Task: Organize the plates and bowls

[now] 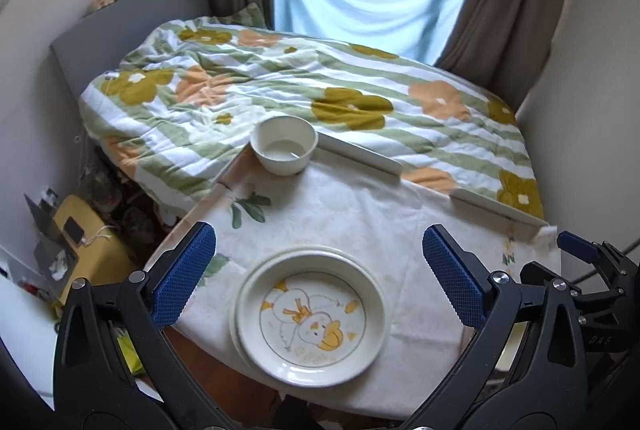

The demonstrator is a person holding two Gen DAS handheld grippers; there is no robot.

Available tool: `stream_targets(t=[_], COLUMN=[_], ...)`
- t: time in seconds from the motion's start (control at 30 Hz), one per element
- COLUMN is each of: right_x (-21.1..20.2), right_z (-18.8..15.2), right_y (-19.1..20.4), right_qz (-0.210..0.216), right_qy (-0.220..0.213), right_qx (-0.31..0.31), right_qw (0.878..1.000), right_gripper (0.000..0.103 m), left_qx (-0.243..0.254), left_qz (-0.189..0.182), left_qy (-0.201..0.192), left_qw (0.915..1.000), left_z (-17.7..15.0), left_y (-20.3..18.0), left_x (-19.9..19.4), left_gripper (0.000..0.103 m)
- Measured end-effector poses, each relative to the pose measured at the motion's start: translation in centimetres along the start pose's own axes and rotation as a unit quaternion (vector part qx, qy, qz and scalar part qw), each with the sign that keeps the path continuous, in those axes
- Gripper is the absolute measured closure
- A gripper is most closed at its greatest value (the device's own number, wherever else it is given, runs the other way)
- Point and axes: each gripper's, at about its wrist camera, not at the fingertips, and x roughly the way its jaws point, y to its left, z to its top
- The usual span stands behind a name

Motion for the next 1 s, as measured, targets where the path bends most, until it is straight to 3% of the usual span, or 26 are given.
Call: stream_targets(t=[0.13,0.27,0.5,0.67,0.83,1.0], right_x=[3.3,9.3,20.1,26.9,31.7,34.2], right_z=[4.4,8.3,12.7,13.8,13.6,13.4], right_y=[1.7,2.4,3.4,3.6,4.3,4.9], right_qz=[0.009,0.048,0.097,0.12,0.132,0.148], right_qy=[-0.004,0.029,0.078,0.119,0.15,0.158], right_qx=[-0.023,-0.015,0.017,0.057,0.065,0.063], right_qw=[1.0,0.998,0.992,0.984,0.978,0.974], right_gripper=[0.002,0.002,0.005,0.032,0.047,0.068], left_qx=[-0.065,-0.101,-0.166,-0.181,-0.166,-0.157], left_qz=[0.013,0.025,0.01,-0.009,-0.02,-0.022], left_qy=[0.014,0.024,0.069,0.117,0.144,0.147], left_qw=[0.9977,0.9943,0.9837,0.9764,0.9753,0.9764], left_z=[2.3,4.1,6.2,6.3,6.2,6.2], left_y=[4.0,6.7,10.3,11.6,11.1,11.1], left_x=[3.2,7.5,17.6,25.0,29.7,32.2], left_gripper=[0.0,0.0,0.002,0.034,0.053,0.066])
